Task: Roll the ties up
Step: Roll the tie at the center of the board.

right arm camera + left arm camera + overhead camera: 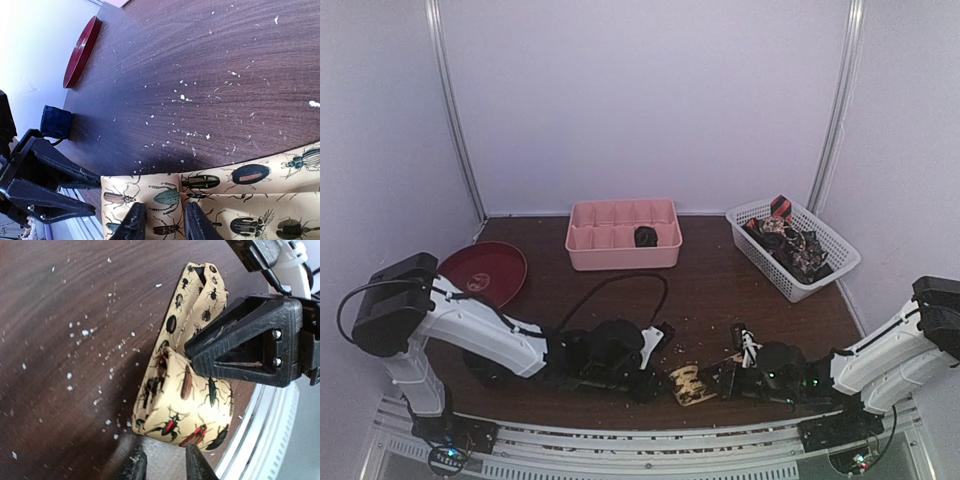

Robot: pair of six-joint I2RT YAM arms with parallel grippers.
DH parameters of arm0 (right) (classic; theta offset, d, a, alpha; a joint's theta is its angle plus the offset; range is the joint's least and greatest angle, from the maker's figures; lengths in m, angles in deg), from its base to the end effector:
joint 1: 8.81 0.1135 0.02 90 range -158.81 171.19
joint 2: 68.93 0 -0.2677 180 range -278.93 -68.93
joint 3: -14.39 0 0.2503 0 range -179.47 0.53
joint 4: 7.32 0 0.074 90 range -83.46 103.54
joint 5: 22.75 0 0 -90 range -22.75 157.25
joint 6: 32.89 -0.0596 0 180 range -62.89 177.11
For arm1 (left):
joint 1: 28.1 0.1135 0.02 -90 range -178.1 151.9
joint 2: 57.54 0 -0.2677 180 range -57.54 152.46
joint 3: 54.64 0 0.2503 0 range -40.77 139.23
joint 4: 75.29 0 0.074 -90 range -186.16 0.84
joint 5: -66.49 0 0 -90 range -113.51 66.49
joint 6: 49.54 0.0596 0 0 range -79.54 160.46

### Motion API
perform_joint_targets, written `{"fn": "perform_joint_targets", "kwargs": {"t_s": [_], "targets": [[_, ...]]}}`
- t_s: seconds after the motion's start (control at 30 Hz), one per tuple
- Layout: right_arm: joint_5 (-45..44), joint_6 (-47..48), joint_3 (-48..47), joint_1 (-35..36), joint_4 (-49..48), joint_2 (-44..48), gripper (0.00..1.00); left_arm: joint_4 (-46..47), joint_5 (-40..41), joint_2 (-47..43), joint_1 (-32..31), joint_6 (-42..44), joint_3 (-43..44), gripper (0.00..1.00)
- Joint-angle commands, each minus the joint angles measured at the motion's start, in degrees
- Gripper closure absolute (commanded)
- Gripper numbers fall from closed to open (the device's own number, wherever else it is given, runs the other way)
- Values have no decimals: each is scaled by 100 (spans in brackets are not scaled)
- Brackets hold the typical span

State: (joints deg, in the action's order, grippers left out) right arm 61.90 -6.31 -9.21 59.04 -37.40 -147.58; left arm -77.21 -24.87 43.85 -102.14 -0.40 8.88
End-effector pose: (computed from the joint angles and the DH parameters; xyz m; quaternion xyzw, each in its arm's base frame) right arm 0.0925 0.2124 0.1145 -0.0075 0.8427 0.4729 0.2574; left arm 0.1012 -0.3591 0.1368 0.2634 0.8663 -0.3634 0.2192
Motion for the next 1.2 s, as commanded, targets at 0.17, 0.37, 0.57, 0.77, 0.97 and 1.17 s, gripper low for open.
{"fn": "perform_joint_targets", "kwargs": {"t_s": [0.17,0.37,0.57,0.77,0.97,1.17], "targets": [[5,44,46,65,85,16,71,46,983,-285,-488,1686,178,33],[-28,70,14,68,120,26,71,193,947,107,-497,2659,415,21],[-2,67,24,69,140,98,71,165,828,612,-489,2951,718,16],[15,75,30,62,120,107,71,-25,923,880,-467,3018,898,14],[46,86,-16,67,40,-6,71,-80,781,921,-318,3076,899,15],[67,65,-50,64,-59,-144,71,-76,376,980,-252,3262,960,24]]}}
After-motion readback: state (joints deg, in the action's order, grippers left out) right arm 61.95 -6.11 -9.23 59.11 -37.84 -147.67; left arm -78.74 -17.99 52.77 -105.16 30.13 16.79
